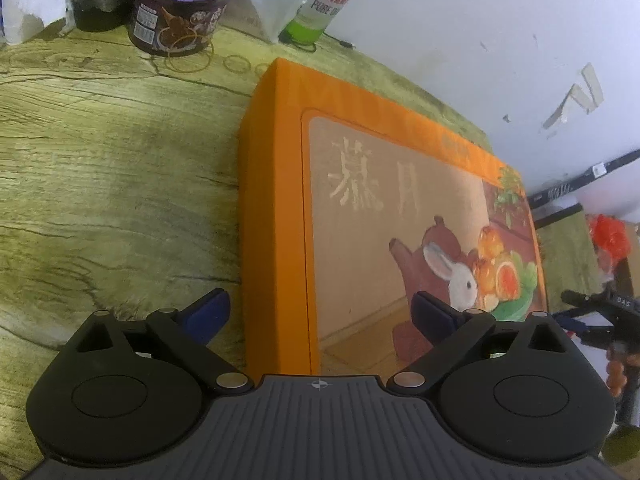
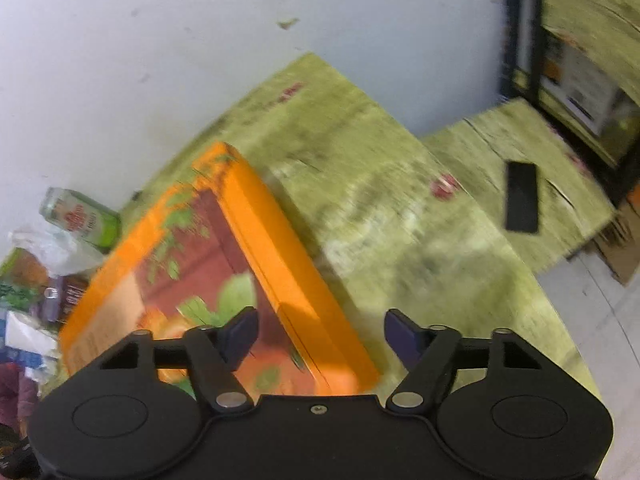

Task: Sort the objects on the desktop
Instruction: 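Lower the gift box toward the table with both grippers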

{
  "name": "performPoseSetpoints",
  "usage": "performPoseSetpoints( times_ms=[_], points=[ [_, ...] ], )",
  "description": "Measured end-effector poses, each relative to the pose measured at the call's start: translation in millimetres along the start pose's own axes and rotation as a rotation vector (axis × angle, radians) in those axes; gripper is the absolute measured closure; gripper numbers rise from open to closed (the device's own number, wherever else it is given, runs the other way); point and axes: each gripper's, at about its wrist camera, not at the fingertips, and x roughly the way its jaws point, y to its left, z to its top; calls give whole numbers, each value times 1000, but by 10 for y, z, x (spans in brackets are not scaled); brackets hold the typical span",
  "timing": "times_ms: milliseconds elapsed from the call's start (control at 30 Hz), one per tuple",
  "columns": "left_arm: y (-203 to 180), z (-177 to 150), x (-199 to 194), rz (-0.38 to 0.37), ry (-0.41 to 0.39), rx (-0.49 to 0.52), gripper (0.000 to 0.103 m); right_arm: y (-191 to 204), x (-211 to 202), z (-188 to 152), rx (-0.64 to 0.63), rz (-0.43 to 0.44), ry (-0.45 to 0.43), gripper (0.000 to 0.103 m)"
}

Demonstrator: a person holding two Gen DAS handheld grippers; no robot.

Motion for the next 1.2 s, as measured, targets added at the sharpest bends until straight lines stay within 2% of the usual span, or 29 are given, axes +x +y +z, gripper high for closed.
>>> performPoseSetpoints(
  times_ms=[33, 167, 200, 233, 500, 767, 967, 1100, 1200],
  points=[
    [-15, -11, 9, 8, 5, 9, 6, 1, 3, -25, -1, -14, 7, 46],
    [-69, -38, 58, 37, 18, 39, 11, 4, 17, -126, -5, -68, 34, 49],
    [-80, -43, 69, 44, 21, 44, 12, 5, 21, -152, -6, -82, 41, 55],
    [-83, -50, 75, 51, 22, 46, 13, 5, 24, -177, -7, -95, 48, 56],
    [-32, -86, 73, 69, 23, 14, 16, 79, 94, -199, -61, -157, 97, 59],
    [-46, -63, 77, 73, 28, 5, 15, 72, 105, -188, -71, -159, 118, 59],
    [-157, 69, -127, 104, -42, 63, 17, 290, -85, -69, -130, -148, 67, 58],
    [-307, 281, -246, 123, -120, 135, 17, 498, -103, 152, -187, -118, -2, 58],
    [-431, 430, -256, 129, -162, 181, 17, 605, -18, 249, -213, -106, -17, 58]
  ],
)
